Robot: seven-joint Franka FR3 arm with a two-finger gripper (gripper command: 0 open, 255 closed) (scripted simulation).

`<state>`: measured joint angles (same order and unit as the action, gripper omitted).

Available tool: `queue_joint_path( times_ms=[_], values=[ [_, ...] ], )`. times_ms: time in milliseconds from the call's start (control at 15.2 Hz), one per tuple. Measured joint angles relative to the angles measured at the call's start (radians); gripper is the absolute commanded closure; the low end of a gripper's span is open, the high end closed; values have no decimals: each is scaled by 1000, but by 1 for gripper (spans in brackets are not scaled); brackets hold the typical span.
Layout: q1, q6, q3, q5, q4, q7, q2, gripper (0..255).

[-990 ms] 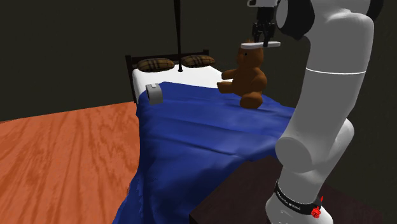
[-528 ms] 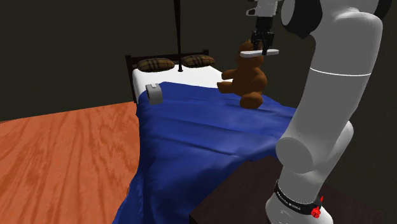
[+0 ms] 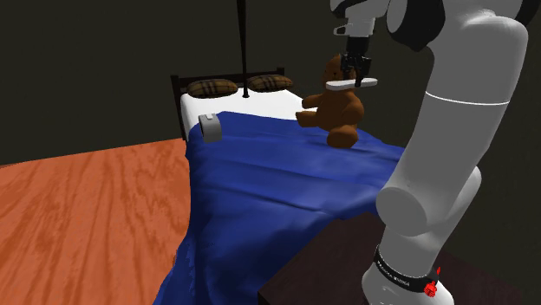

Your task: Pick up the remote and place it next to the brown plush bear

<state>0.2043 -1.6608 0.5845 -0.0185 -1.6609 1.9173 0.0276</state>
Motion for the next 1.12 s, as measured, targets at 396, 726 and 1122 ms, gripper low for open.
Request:
queue_joint_path(
  times_ms=[396, 726, 1122],
  values=[
    [-1, -81, 0, 3, -86, 0, -5, 255],
    [-2, -144, -2, 2, -147, -2, -3, 255],
    [-1, -227, -1, -6, -220, 4, 8, 255]
  ],
)
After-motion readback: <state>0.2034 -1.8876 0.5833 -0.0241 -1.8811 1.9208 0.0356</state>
